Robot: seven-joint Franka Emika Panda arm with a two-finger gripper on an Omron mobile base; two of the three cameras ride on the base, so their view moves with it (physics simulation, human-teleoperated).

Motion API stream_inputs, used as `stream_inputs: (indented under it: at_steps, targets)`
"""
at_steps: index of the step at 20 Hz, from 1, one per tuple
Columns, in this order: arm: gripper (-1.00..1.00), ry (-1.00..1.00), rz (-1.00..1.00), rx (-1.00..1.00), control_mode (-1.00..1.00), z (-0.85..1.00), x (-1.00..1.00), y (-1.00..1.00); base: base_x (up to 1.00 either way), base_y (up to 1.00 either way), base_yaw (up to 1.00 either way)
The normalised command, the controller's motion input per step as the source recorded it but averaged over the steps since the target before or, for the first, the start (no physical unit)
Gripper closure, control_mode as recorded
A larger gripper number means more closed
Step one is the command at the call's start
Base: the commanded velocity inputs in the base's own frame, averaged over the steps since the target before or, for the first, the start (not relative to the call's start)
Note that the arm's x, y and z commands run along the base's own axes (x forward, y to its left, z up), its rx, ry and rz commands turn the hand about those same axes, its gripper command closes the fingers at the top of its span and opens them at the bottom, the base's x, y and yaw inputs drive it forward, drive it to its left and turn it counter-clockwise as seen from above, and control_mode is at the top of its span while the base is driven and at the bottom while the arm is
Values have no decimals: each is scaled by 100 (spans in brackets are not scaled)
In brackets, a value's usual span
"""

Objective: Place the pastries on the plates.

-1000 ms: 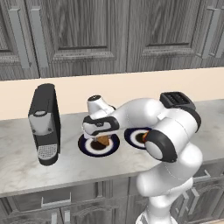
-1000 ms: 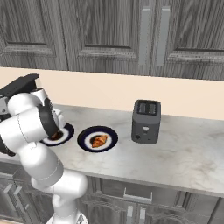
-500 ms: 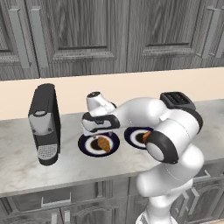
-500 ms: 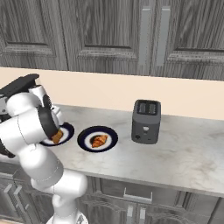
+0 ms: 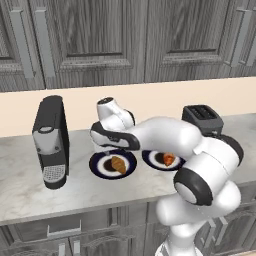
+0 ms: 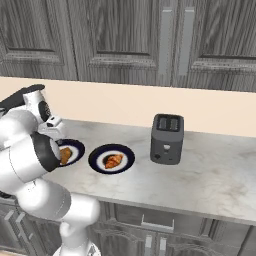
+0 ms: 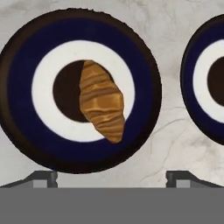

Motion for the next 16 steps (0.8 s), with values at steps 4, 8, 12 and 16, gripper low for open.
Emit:
stream_inputs:
  at_steps: [4,8,12,16]
  targets:
    - [-100,0,0,1,-100,47,-63,-17,0,0,0]
    - [-100,0,0,3,-100,44,-46,-26,0,0,0]
    - [-100,0,0,3,-100,21,-32,-21,0,0,0]
    - [-100,0,0,0,-100,6,-50,-10,0,0,0]
